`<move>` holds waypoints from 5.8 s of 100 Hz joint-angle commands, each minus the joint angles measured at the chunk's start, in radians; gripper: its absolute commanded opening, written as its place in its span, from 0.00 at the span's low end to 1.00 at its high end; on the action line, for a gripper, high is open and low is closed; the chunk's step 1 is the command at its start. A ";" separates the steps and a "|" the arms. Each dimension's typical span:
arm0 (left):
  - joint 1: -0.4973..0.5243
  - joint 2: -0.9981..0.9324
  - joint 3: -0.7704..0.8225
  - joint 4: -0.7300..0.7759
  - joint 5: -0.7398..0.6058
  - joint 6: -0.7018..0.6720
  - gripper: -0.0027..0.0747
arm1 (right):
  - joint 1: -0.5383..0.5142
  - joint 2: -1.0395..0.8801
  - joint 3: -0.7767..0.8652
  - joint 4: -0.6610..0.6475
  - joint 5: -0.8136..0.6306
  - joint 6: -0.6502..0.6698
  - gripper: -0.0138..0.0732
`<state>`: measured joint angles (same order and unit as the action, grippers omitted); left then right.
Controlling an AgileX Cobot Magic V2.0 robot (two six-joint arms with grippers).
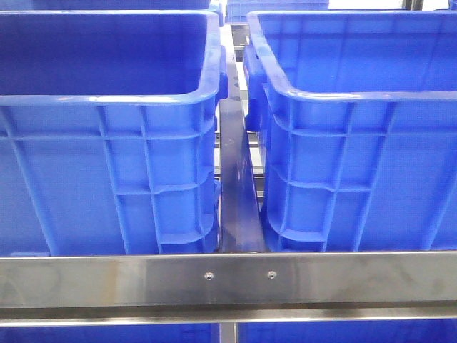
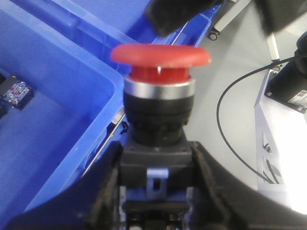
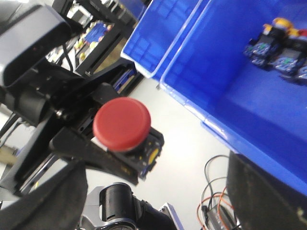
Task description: Pick red and yellow buttons and place in box
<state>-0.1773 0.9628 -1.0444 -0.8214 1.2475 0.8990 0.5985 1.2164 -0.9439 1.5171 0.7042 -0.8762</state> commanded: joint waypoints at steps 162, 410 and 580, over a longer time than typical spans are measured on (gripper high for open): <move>-0.008 -0.006 -0.023 -0.066 0.013 0.000 0.06 | 0.172 0.157 -0.225 0.063 -0.044 -0.019 0.22; 0.158 -0.637 0.394 0.642 -0.753 -0.779 0.69 | -0.598 0.415 -0.207 0.017 -0.318 0.095 0.22; 0.158 -0.637 0.394 0.634 -0.753 -0.779 0.69 | -0.611 0.662 -0.259 0.330 -0.394 0.098 0.33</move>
<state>-0.0205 0.3172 -0.6266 -0.1727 0.5764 0.1287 -0.0036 1.9281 -1.1757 1.8198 0.2662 -0.7721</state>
